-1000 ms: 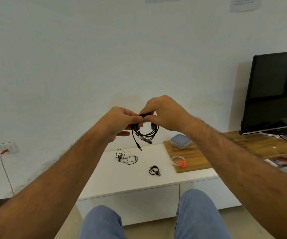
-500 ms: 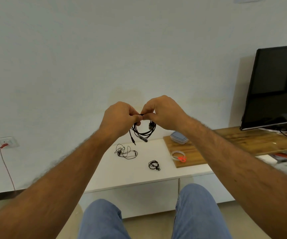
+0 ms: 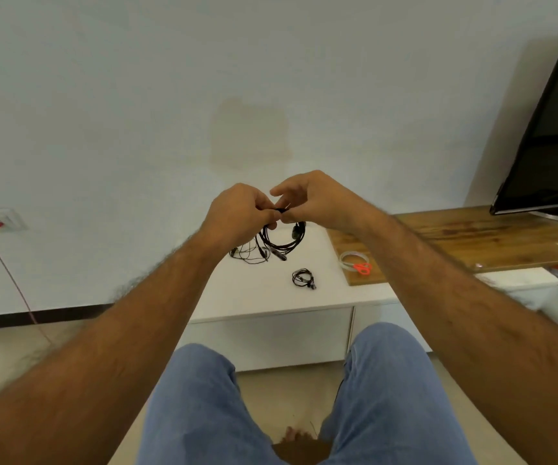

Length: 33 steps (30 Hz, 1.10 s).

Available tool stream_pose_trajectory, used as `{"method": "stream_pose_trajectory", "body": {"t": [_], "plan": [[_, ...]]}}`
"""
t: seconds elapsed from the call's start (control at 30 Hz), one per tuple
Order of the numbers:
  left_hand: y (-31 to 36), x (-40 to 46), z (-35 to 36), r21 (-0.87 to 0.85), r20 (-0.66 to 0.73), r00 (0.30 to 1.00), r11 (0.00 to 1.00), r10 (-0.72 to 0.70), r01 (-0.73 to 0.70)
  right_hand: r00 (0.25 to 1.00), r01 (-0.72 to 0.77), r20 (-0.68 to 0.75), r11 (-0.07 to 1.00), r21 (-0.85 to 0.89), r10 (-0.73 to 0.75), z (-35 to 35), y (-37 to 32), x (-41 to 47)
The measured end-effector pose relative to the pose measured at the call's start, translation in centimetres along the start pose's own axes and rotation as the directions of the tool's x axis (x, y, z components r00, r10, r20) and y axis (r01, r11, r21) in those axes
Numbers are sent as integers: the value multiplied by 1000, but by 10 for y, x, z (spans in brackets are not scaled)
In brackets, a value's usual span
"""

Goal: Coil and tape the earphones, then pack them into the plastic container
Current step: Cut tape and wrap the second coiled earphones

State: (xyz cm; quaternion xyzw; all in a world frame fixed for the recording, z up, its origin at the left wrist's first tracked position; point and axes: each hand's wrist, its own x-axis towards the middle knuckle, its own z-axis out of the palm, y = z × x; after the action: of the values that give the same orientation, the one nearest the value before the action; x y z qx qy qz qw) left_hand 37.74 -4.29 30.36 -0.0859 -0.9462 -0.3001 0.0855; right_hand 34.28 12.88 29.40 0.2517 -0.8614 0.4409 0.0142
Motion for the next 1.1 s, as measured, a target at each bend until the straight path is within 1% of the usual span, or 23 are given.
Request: {"method": "stream_pose_trajectory", "body": {"t": [0.1,0.2,0.3,0.43,0.5,0.57,0.67,0.73,0.8,0.97,1.03,1.1], "plan": [[-19,8,20,-29,39,997,998,-59,60,994,-68,95,995,77,60,7,24,10],[-40,16,38,-102,74,991,987,-114,122,992,-113,62,991,74,108,21,46,18],[-62,24,55,-172,96,981,968,-169,183,992,-123,21,989,84,122,41,67,25],[-91,37,74,-243,153,962,935,-226,258,986,-164,61,975,153,156,69,95,38],[-104,43,83,-301,198,946,903,-257,308,984,-178,60,970,168,170,82,107,47],[-117,49,89,-390,281,907,826,-313,406,981,-191,60,961,200,183,92,119,56],[-140,59,101,-514,465,794,612,-391,602,978,-209,58,946,246,201,105,138,70],[-155,67,111,-544,562,723,479,-402,689,972,-234,66,939,253,225,114,151,78],[-169,75,125,-547,617,670,387,-412,742,966,-257,83,935,245,244,124,165,85],[-199,87,158,-526,679,590,271,-436,806,953,-294,150,925,240,263,143,197,99],[-208,93,169,-516,693,575,258,-435,817,944,-318,177,910,265,278,148,210,104],[-217,98,177,-499,682,573,283,-454,819,933,-348,201,890,296,298,153,222,109]]}}
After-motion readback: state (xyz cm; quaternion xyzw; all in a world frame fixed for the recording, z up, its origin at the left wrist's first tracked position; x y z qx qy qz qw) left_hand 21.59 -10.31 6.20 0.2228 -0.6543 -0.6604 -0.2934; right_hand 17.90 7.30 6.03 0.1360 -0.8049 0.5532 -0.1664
